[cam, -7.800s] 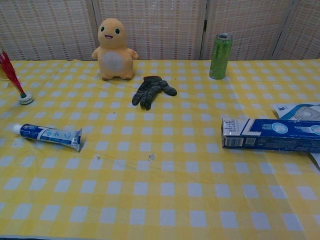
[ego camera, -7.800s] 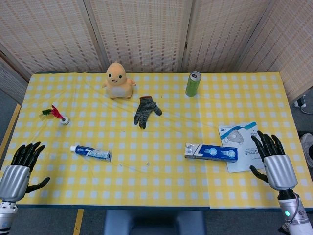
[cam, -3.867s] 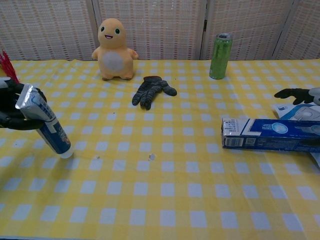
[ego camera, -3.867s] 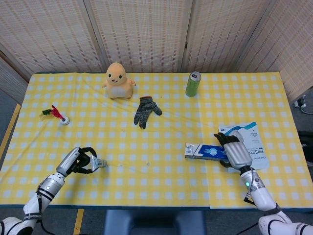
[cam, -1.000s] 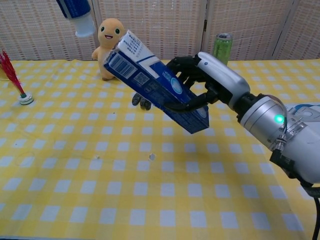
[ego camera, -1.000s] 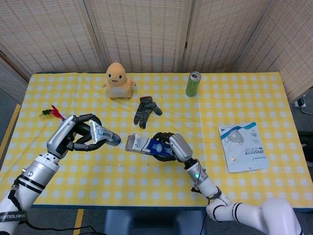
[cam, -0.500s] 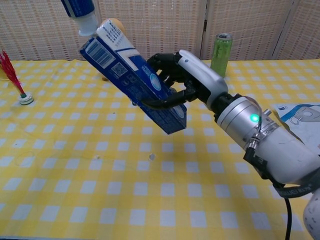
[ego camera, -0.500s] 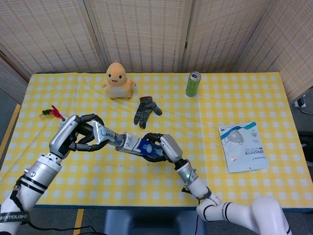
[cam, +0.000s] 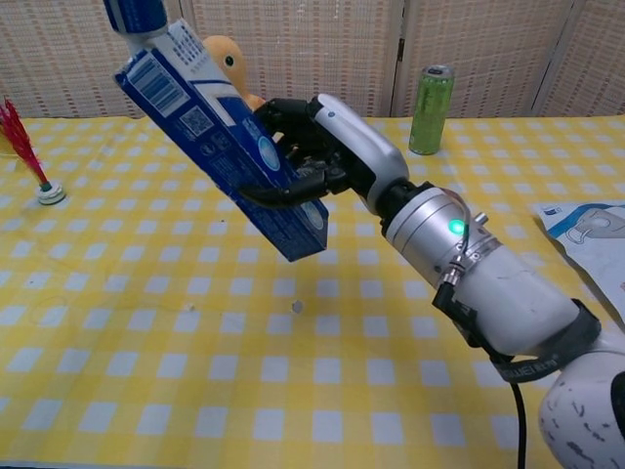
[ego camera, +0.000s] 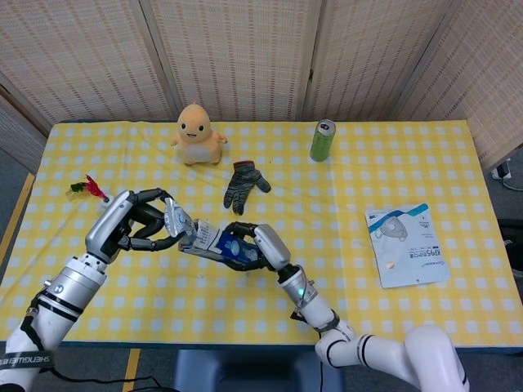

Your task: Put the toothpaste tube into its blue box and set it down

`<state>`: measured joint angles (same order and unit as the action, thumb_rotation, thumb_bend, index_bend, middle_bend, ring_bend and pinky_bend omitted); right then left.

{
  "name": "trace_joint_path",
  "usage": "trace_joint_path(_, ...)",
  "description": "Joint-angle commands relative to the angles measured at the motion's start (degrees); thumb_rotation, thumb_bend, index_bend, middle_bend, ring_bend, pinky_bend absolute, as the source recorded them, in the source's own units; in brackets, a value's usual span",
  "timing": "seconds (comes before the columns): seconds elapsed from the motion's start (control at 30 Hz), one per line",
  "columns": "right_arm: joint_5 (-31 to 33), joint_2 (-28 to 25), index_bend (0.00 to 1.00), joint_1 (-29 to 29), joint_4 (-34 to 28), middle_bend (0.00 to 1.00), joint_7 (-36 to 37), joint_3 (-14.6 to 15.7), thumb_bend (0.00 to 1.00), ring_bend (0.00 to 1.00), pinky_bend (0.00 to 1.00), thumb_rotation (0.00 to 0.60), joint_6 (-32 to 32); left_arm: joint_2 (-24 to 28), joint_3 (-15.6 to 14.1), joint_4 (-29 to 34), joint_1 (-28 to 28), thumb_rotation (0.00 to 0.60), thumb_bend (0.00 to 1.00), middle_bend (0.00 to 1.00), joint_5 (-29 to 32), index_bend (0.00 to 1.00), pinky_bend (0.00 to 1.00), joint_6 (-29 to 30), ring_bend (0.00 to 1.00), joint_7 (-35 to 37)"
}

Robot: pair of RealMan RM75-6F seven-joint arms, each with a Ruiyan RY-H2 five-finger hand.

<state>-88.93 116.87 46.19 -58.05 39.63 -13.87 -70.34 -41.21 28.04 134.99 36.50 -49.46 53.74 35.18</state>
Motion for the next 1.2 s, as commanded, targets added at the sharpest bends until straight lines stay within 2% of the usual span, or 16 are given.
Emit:
trace_joint_path(0.03,-0.4,0.3,0.50,0.4,-0.2,0.45,0.5,-0.1,0.27,0.49,0.49,0.600,-0.8,-0.3,0.2,0.0,0.1,0.600,0.40,1.00,0.2,0.78,1.00,0.4,1.00,-0.2)
trace_joint_path(0.33,-0.4,0.0,0.50,0.1,-1.5,0.45,2.5,-0.8,0.27,0.48,0.49,0.600,-3.3,-0.8,1.0,0.0,-0.7,0.600,0.41,1.00,0.2,0.78,1.00,1.7,1.00,0.6)
trace_joint_path(0.67,-0.5,1.7,0.50,0.0,1.6,0.45,5.2,0.0,0.27,0.49,0.49,0.600,-4.3,-1.9,3.6,0.0,-2.7,0.600,0.41,1.00,-0.6,0.78,1.00,4.3,1.00,6.1)
trace_joint_path(0.9,-1.0,2.8,0.50,0.0,4.0,0.45,9.0,0.1,0.27,0.49,0.49,0.600,-6.1,-0.7,5.2,0.0,-5.0,0.600,0.41,1.00,-1.9,0.78,1.00,2.9,1.00,12.1)
trace_joint_path(1.2,-1.5,4.0,0.50,0.7,5.1,0.45,12.6,-0.8,0.27,0.49,0.49,0.600,-8.6,-0.5,6.2,0.0,-5.6,0.600,0.41,1.00,-0.3,0.78,1.00,1.8,1.00,15.0)
